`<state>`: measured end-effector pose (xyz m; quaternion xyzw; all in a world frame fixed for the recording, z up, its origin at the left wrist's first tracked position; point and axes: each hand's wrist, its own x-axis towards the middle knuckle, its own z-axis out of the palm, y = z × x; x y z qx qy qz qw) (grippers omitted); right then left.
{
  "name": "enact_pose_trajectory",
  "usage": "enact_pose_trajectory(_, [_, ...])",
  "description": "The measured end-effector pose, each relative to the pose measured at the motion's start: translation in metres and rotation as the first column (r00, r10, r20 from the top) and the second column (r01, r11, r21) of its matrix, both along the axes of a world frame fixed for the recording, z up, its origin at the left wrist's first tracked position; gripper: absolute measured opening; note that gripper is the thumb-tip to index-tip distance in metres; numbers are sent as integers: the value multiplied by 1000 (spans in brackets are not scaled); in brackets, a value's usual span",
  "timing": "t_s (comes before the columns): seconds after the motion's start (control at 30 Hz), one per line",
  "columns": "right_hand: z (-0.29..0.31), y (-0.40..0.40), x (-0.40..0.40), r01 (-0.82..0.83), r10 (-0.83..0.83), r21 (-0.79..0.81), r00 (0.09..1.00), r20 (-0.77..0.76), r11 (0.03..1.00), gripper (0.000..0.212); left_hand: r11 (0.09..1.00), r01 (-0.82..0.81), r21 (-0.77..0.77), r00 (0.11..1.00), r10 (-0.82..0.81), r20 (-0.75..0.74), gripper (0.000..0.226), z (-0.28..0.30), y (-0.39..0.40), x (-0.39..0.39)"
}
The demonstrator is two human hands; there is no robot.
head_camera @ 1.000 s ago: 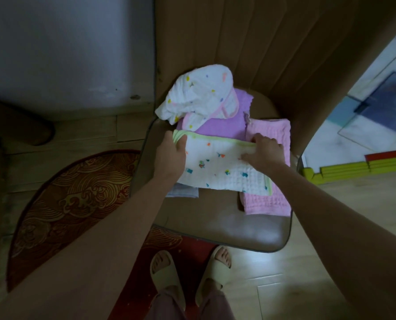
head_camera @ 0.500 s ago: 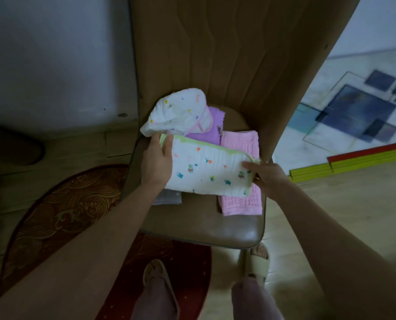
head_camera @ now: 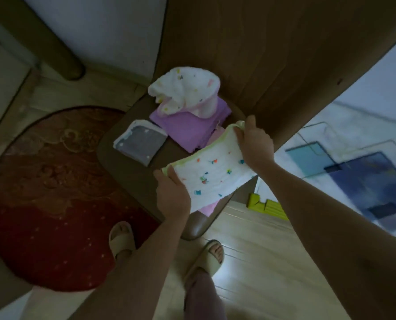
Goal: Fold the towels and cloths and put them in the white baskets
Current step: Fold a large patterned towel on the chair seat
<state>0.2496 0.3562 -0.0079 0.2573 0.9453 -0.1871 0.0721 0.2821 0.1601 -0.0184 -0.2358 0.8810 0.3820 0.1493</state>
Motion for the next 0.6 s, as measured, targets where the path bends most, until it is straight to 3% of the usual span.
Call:
enact_pose_trajectory(0.13, [-26,8,-7,-278,278,160,960,27,947,44,993,-118,-21,993,118,2,40,-16,22,32])
enact_pose_trajectory(0.23, [-43,14,-18,-390,405,248,914,-14,887,44,979,-205,-10,978,206,25,39,-30,34,35])
enact_pose_trajectory(0.4, [-70,15,-34,-427,435,146,900,-25,892,36,951,-306,42,952,304,43,37,-50,44,44])
enact_pose_trajectory(0.6, [-90,9,-28,-413,401,96,908,123,906,42,941,-339,19,938,336,79,36,-56,46,48])
